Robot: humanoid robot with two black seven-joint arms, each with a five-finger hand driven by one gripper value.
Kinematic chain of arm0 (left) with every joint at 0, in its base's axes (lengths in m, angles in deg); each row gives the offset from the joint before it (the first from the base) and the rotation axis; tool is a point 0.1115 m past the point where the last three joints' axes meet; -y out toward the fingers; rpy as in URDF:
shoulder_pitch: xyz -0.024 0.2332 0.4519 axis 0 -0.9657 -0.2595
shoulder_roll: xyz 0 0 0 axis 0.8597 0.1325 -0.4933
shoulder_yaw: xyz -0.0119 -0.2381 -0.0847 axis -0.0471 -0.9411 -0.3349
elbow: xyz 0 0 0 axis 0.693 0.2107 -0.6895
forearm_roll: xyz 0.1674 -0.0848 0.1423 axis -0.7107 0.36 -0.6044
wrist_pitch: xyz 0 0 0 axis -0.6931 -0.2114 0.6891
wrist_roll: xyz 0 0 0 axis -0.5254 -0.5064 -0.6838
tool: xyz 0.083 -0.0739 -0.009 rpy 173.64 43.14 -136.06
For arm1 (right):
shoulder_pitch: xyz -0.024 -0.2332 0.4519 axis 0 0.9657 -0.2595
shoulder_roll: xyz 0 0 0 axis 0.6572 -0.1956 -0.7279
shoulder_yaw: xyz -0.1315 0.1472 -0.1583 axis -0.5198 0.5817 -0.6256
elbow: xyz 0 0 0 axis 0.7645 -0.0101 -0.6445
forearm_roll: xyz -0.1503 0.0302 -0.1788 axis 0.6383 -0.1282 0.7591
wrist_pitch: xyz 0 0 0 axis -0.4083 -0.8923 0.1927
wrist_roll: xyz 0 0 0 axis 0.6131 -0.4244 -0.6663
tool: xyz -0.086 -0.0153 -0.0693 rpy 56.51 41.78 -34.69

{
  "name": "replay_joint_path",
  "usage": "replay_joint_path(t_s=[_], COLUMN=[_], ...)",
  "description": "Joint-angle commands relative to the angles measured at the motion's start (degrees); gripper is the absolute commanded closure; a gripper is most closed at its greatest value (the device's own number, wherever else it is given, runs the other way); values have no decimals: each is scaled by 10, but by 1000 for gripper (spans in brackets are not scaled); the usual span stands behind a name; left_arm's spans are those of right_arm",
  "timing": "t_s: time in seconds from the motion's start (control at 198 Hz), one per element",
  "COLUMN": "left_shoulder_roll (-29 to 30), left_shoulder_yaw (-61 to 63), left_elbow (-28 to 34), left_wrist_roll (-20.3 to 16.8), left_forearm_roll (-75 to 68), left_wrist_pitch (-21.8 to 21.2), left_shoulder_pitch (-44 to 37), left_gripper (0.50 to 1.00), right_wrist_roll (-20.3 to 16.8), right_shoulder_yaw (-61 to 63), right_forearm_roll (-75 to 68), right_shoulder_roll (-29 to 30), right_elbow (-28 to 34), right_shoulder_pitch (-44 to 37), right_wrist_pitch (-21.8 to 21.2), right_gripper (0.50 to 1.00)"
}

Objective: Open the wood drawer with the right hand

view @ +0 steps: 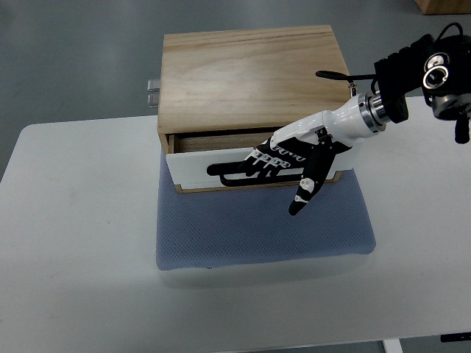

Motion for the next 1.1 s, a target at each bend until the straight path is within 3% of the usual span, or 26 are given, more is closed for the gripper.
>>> replay_joint_path(t_s=[0.0, 0.323, 0.731, 1.095], left_shoulder_roll=[0, 0, 0, 0], left_shoulder_yaw=[0, 0, 0, 0], left_elbow=[0, 0, 0, 0], left_wrist_roll=[0, 0, 0, 0], left_forearm_roll=[0, 0, 0, 0], left_wrist_pitch=[0, 0, 0, 0], left_shoulder_pitch=[0, 0, 0, 1], left_gripper=[500, 500, 500, 500], right_wrist_roll=[1, 1, 1, 1], right_shoulder_yaw=[0, 1, 8, 120], right_forearm_roll=[4, 7, 7, 4], right_shoulder_roll=[-8, -22, -58, -175], right_elbow=[5, 23, 48, 43], right_shoulder_pitch=[0, -9, -32, -32], right_wrist_pitch=[-12, -45, -46, -46], right_gripper=[546, 546, 546, 546])
